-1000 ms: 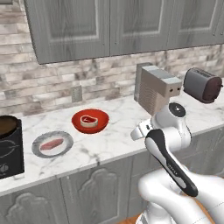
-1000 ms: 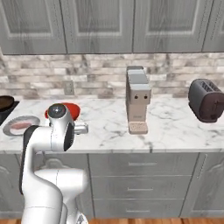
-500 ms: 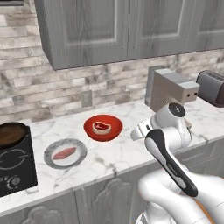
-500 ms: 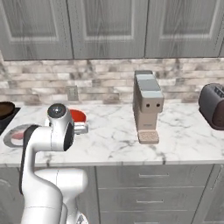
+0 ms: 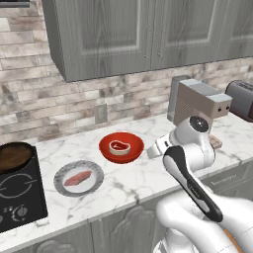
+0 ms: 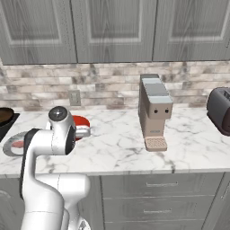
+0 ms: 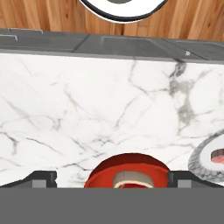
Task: Place one of the steaks on the plate and the other in the bowl. Then place the bowl in the fridge.
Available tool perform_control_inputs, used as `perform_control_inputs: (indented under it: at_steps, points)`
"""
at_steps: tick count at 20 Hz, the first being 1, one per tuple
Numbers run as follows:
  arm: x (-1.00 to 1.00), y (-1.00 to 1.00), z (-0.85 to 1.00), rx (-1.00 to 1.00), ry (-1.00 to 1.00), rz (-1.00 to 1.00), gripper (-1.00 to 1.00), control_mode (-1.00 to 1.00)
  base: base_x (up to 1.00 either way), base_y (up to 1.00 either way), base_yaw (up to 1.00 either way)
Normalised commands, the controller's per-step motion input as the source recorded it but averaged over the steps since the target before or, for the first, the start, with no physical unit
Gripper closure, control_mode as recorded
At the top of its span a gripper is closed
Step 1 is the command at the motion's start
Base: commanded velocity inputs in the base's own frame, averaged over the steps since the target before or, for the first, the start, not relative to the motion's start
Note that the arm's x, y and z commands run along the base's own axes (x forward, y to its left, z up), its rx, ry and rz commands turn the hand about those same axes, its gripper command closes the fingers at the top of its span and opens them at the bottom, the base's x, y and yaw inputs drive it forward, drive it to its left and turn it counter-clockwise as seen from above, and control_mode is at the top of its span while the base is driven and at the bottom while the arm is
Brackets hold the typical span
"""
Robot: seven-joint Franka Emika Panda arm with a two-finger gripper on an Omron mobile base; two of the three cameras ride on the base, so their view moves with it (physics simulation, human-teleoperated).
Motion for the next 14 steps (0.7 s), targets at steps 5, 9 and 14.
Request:
perform_control_inputs:
  at_steps: [5,9,14]
  points:
    - [0.13,0.04,0.00,0.00,0.16,-0.22,-1.00,-1.00,0.00,0.00,0.00]
    - [0.28,0.00,0.00,0.09,0.14,-0.32,-1.00,-1.00,0.00,0.00,0.00]
    - [0.12,-0.12,-0.03,0.25,0.02,-0.13,-1.00,-1.00,0.00,0.00,0.00]
